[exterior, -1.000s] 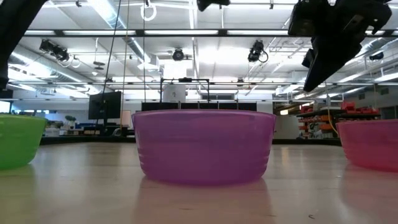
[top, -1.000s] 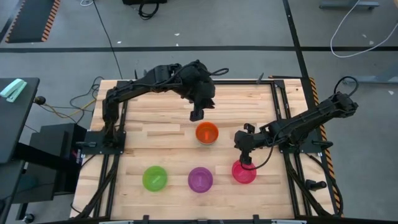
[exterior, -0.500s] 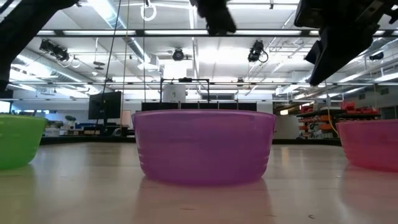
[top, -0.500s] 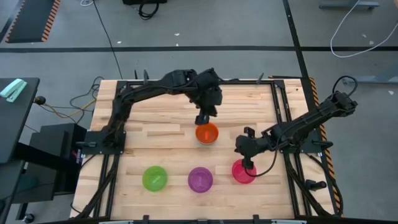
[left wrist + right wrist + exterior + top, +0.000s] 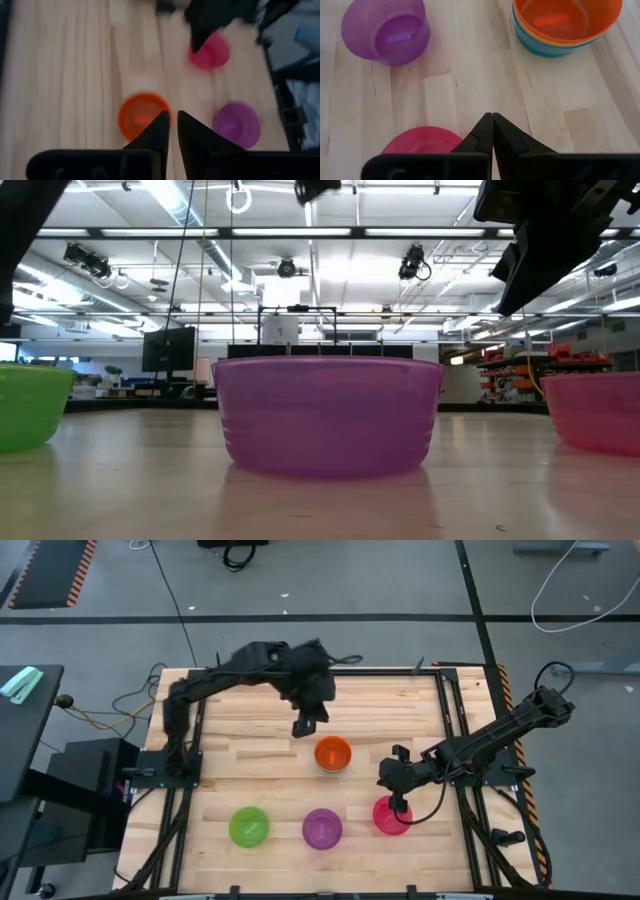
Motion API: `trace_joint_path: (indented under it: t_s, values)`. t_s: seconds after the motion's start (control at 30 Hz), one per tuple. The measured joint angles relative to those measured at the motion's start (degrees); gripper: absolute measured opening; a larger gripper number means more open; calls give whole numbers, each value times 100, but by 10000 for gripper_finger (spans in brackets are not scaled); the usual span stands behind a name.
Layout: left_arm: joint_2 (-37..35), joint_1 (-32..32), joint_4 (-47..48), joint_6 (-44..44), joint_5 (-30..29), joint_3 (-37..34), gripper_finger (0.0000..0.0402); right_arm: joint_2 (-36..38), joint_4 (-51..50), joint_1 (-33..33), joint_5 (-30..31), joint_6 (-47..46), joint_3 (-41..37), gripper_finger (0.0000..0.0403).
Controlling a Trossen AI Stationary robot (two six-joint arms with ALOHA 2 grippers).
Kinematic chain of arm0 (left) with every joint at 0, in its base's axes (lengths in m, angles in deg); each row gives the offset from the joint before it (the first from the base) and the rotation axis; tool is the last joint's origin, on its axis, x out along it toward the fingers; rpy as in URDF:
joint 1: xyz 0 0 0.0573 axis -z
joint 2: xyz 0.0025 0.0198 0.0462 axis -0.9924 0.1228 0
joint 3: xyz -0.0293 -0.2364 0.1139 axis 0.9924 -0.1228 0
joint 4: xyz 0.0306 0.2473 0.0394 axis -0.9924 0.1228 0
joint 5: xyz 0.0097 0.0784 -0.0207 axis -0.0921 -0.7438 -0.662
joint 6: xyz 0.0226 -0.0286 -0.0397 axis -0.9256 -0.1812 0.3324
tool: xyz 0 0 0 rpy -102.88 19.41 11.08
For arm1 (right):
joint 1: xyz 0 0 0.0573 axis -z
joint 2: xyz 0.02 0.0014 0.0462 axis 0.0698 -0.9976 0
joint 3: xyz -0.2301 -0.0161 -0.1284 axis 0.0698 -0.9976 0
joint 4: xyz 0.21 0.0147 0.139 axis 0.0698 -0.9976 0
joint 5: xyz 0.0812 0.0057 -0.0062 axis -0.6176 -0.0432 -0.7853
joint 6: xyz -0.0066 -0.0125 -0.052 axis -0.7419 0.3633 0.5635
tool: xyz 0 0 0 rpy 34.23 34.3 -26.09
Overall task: Nest bowls inside each other
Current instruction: Stack the green bowl on top of the orange bowl
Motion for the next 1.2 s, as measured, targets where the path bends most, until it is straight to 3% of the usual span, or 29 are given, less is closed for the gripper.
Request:
trace_joint_path:
  t_s: [0.2,0.43,0.53,0.7,0.9,1.2]
  values:
    - [-827,458,-1160,22,4,7,45,0,4,0,2,17,0,13]
    - [-1191,1150,-2302,-55,-33,7,39,0,19,0,2,19,0,13]
    - [-1311,1248,-2143,-78,-463,6,39,0,22,0,0,17,0,13]
    - [-1767,1221,-1252,227,-1949,2,35,0,22,0,1,69,0,13]
    - [-2196,1274,-705,489,-2311,4,37,0,68,0,1,120,0,13]
    - [-3002,1331,4,964,-3319,4,38,0,85,0,2,162,0,13]
